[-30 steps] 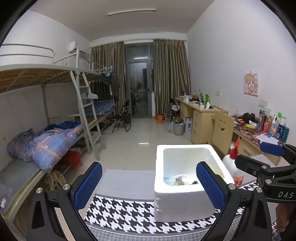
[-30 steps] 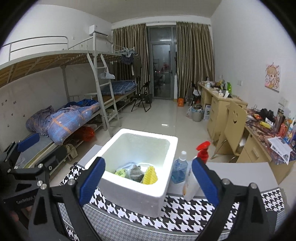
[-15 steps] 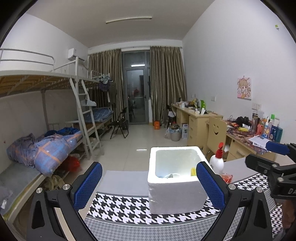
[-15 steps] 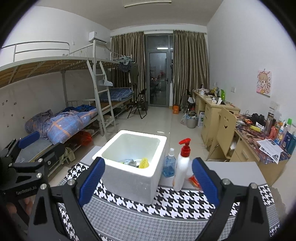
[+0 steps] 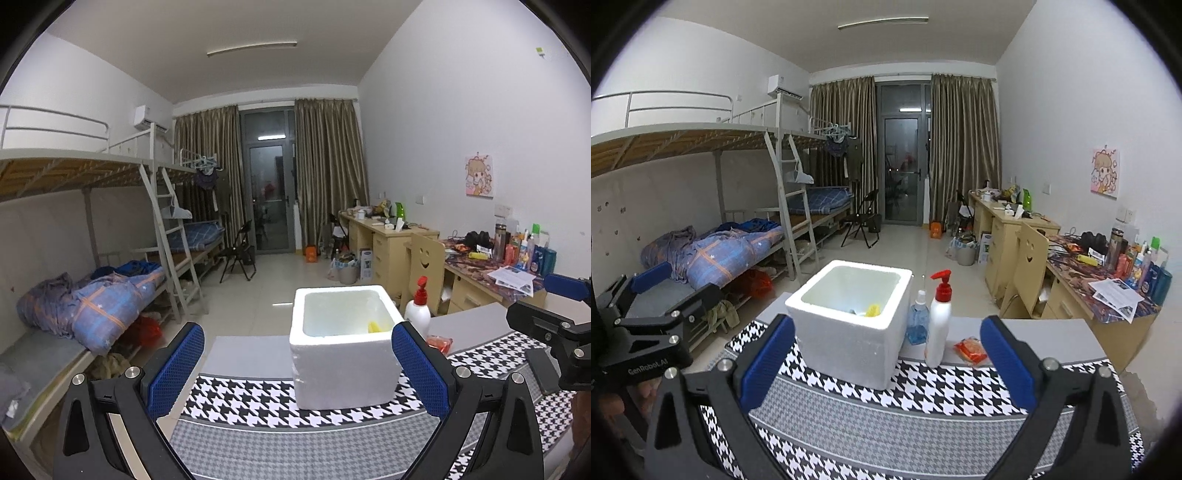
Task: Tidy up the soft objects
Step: 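Withdraw both tools up and away from the foam box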
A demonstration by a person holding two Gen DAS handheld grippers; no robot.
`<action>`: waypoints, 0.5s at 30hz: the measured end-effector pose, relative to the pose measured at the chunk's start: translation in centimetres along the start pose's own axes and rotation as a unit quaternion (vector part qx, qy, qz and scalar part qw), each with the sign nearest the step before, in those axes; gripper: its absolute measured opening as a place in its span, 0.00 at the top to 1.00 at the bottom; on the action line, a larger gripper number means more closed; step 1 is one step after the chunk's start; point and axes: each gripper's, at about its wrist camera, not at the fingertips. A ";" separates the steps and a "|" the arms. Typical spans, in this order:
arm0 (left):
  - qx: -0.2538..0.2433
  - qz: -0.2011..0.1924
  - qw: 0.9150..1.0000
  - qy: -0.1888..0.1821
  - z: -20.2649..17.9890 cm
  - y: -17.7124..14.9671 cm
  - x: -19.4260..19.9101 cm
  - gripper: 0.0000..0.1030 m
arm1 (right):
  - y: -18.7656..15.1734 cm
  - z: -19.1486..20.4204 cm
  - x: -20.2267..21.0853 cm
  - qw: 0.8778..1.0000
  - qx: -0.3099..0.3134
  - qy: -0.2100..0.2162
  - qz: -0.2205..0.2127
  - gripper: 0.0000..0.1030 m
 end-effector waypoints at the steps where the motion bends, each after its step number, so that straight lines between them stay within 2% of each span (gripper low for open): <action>1: -0.001 -0.002 1.000 -0.002 -0.1 -0.1 0.4 0.01 | -0.1 0.0 0.3 1.000 0.001 0.002 -0.001 0.01; 12: 0.003 -0.025 1.000 -0.007 -0.9 -1.0 2.9 0.01 | -2.1 -0.1 3.0 1.000 0.000 -0.002 -0.013 0.01; 15: 0.005 -0.024 1.000 -0.010 -0.9 -1.5 3.1 0.01 | -2.8 -0.2 3.5 1.000 0.004 -0.014 -0.022 0.01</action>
Point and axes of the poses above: each gripper's, at about its wrist camera, not at the fingertips, and x roughly against the way its jaws point, z to its left, y to its top, and after that the axes turned 5 degrees about -z, right-handed
